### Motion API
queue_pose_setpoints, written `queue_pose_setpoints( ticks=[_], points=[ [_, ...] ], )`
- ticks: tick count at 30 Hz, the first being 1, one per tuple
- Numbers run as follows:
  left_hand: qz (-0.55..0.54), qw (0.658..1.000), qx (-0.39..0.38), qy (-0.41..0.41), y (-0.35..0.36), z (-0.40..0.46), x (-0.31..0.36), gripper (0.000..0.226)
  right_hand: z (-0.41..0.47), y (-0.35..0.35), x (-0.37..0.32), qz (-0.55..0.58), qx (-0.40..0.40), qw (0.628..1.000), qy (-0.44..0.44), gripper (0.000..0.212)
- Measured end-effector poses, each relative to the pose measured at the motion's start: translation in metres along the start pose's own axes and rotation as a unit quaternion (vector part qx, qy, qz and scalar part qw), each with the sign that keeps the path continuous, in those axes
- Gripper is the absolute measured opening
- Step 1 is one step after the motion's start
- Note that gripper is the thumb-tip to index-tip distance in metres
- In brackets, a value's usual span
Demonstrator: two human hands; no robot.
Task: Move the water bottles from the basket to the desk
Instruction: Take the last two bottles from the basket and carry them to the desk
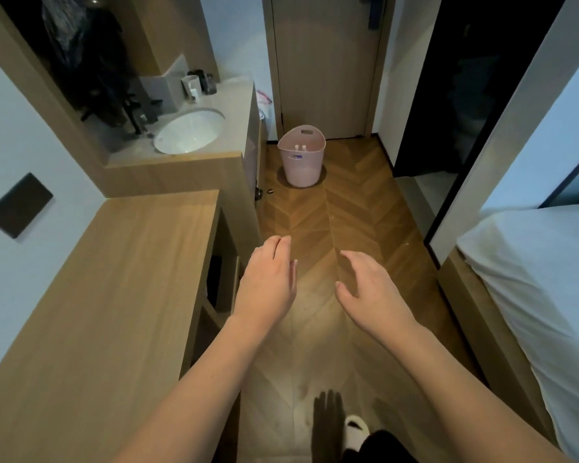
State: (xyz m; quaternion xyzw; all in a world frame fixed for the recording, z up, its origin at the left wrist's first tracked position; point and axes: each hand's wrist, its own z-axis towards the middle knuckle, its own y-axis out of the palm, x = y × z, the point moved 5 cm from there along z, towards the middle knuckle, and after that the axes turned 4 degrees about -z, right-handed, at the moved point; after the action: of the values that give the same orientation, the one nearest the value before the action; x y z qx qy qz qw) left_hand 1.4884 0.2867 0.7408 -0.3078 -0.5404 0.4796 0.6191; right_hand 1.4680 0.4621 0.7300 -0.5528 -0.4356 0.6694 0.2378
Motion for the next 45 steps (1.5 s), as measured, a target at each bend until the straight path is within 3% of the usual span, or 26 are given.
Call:
queue_pose_setpoints(
  ticks=[8,15,22,32,38,45],
  points=[
    [0.012,1.0,-0.006,0.018,0.067,0.21,-0.012,0.047,0.212,-0.012,0.058,0.02,0.007,1.0,-0.006,0.056],
    [0.002,0.999,0.033,0.025,0.069,0.401,-0.004,0.045,0.404,-0.072,0.078,0.021,0.04,0.998,-0.031,0.055],
    [-0.016,1.0,-0.005,-0.02,0.13,0.544,-0.058,0.045,0.567,-0.045,0.108,0.032,-0.007,0.999,-0.022,0.055],
    [-0.056,0.998,0.0,0.004,0.169,0.841,-0.109,0.042,0.844,-0.064,0.131,0.015,0.006,1.0,0.019,0.056],
    [-0.083,0.995,-0.047,0.004,0.221,0.967,-0.12,0.044,0.966,-0.059,0.162,0.026,-0.025,0.998,0.045,0.055],
    [-0.064,0.997,-0.03,-0.027,0.26,1.131,-0.157,0.044,1.164,-0.043,0.19,0.034,-0.052,0.998,-0.011,0.056]
  ],
)
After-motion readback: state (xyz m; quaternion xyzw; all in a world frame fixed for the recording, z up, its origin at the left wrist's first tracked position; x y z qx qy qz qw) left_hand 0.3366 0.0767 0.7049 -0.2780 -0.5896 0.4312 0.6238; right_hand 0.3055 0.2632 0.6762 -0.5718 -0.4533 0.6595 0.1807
